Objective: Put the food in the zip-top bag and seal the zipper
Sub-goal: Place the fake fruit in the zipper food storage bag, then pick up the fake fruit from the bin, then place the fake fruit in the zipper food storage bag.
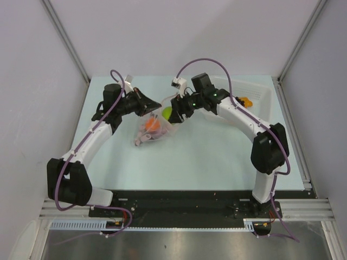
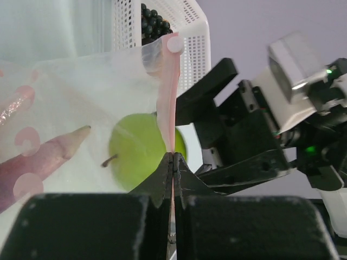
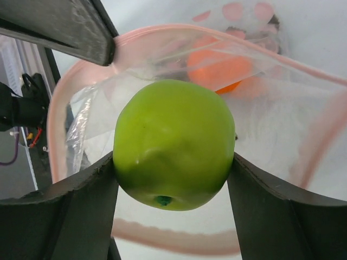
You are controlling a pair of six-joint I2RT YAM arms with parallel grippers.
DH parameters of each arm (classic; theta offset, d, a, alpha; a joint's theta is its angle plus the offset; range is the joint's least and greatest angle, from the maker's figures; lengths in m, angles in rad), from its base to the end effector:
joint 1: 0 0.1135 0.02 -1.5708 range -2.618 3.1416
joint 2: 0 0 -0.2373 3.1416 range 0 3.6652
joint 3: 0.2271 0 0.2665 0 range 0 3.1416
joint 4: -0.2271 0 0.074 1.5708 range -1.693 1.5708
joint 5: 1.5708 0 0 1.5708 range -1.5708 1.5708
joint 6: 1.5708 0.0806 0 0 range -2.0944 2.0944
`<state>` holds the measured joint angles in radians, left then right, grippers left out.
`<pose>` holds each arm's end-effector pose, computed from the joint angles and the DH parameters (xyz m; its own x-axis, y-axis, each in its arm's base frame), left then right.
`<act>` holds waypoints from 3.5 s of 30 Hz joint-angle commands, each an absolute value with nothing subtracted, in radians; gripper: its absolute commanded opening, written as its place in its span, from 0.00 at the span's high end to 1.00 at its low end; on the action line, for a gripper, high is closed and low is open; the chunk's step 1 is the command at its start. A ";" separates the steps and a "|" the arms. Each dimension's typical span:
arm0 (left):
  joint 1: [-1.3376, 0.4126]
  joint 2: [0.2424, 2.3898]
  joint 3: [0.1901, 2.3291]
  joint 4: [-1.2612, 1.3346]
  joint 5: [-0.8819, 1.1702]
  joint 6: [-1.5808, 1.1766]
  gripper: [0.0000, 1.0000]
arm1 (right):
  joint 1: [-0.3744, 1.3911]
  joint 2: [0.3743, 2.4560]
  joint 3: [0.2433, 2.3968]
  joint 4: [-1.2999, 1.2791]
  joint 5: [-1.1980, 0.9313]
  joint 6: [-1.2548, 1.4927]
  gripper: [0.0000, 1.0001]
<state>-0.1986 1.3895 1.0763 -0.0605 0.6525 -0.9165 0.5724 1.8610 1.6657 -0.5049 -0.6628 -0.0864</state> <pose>0.3543 -0.1212 0.2736 -0.7819 -0.4857 -0.3907 0.1487 0.4633 -0.8736 0.3593 0.2905 0.2607 -0.4687 -0.3829 -0.7961 -0.8662 0.3761 0.3290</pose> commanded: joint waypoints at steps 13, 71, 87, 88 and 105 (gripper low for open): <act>-0.198 1.364 1.078 -0.014 0.690 -0.916 1.00 | 0.555 1.821 1.784 -0.600 -0.653 -0.192 0.00; -0.201 1.385 1.101 -0.023 0.652 -0.900 1.00 | -0.005 1.790 1.825 -0.769 -0.503 -0.151 0.74; -0.201 1.374 1.108 -0.003 0.681 -0.931 1.00 | 0.494 1.700 1.631 -0.305 -0.643 0.147 0.80; -0.201 1.376 1.106 -0.003 0.683 -0.933 1.00 | 0.508 1.724 1.628 -0.311 -0.638 0.131 0.80; -0.199 1.370 1.086 0.031 0.700 -0.943 1.00 | 0.577 1.861 1.677 -0.422 -0.603 0.008 0.11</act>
